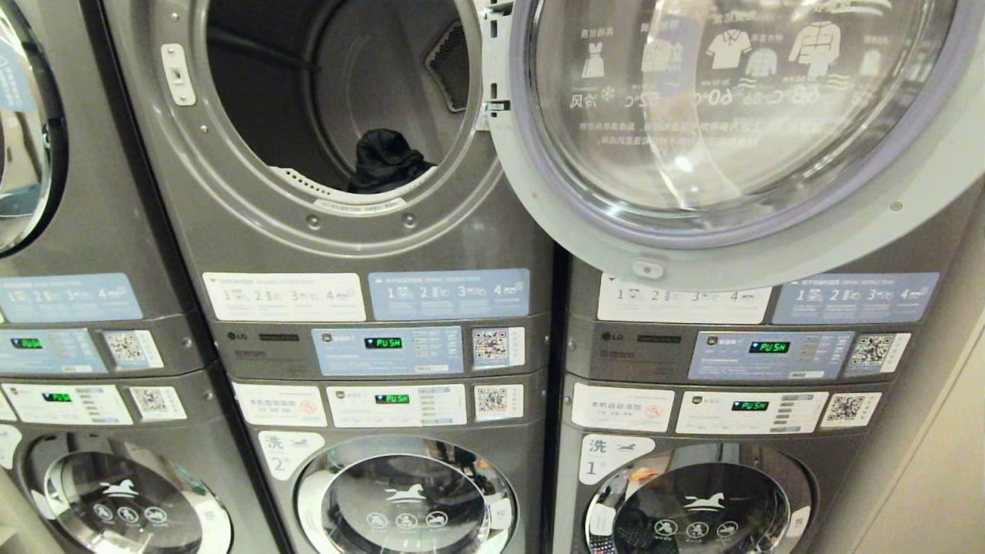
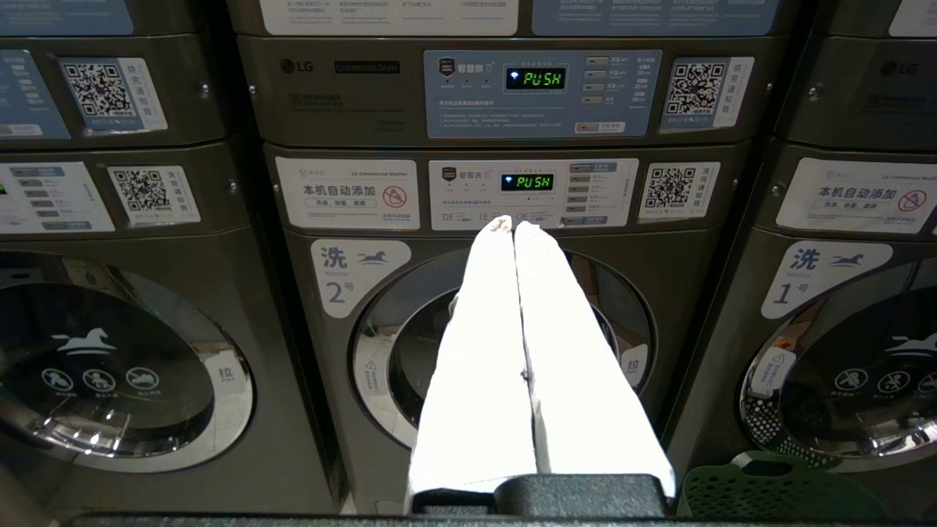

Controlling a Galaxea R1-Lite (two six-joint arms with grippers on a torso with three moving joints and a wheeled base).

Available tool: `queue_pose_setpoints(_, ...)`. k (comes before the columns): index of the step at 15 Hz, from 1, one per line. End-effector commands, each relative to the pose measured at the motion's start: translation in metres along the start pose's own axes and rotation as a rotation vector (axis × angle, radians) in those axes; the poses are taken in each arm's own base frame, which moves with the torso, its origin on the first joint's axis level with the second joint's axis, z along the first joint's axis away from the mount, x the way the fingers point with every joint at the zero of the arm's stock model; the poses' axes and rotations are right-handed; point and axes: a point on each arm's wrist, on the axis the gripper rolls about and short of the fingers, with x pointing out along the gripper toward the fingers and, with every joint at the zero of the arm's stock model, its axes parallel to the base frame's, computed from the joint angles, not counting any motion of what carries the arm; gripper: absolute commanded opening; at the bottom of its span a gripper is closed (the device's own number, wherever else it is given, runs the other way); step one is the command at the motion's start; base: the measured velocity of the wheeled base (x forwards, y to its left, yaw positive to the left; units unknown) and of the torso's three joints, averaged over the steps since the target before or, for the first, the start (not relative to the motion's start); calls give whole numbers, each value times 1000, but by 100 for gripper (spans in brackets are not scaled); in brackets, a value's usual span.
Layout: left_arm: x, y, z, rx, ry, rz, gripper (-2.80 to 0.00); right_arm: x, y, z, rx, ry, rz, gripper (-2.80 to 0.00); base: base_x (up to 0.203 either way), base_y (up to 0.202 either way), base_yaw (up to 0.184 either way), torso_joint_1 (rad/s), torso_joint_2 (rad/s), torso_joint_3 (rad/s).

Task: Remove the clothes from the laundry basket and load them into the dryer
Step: Take the clothes out of the basket

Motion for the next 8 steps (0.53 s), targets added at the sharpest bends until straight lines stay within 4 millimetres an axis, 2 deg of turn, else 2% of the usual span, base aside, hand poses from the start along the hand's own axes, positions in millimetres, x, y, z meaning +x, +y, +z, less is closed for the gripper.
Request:
queue_pose_setpoints(1, 0, 0, 0, 0, -1, 0, -280, 0, 0, 0, -1, 0, -1, -280, 0, 0, 0, -59, 86, 62)
queue_pose_setpoints(8, 0, 0, 0, 1, -1, 0, -280, 0, 0, 0, -15, 0, 1, -280, 0, 0, 0, -58, 127, 67)
